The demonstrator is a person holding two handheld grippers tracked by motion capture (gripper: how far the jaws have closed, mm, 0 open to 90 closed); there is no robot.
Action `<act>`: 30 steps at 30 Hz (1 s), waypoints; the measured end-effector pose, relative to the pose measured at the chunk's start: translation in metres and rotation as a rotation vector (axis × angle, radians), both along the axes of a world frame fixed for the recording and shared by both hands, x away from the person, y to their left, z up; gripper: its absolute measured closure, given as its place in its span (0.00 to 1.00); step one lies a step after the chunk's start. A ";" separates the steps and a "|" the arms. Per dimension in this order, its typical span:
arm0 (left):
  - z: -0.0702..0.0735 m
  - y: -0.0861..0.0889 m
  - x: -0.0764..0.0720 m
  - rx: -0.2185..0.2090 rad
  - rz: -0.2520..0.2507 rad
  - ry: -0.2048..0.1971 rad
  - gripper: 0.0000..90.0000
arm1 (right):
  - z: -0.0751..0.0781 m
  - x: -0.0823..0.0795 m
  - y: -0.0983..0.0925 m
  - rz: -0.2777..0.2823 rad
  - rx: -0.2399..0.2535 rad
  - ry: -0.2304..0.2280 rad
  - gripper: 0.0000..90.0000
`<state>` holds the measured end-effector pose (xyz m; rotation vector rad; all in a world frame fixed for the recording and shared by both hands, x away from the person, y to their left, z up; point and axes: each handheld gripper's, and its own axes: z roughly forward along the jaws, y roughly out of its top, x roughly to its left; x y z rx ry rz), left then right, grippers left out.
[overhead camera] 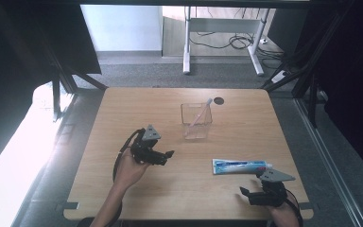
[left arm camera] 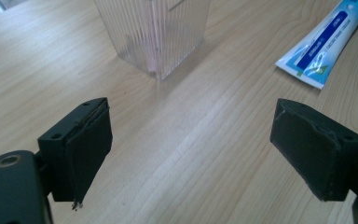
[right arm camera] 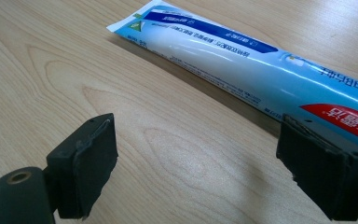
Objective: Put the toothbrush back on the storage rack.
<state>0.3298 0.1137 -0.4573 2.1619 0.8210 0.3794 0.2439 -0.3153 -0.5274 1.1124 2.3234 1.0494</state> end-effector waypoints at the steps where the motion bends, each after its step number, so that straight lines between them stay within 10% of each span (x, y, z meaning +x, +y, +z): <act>1: -0.002 0.001 -0.001 -0.005 0.000 0.005 0.15 | 0.000 0.000 0.000 0.000 0.000 0.000 0.14; 15: -0.032 0.013 -0.032 -0.068 0.000 0.056 0.15 | 0.000 0.000 0.002 0.003 0.005 0.002 0.14; 26: -0.054 0.013 -0.046 0.086 0.034 0.017 0.15 | -0.001 -0.001 0.003 0.013 -0.002 0.007 0.14; 30: -0.058 0.016 -0.046 0.079 0.045 0.022 0.15 | 0.000 0.000 0.003 0.013 -0.002 0.016 0.14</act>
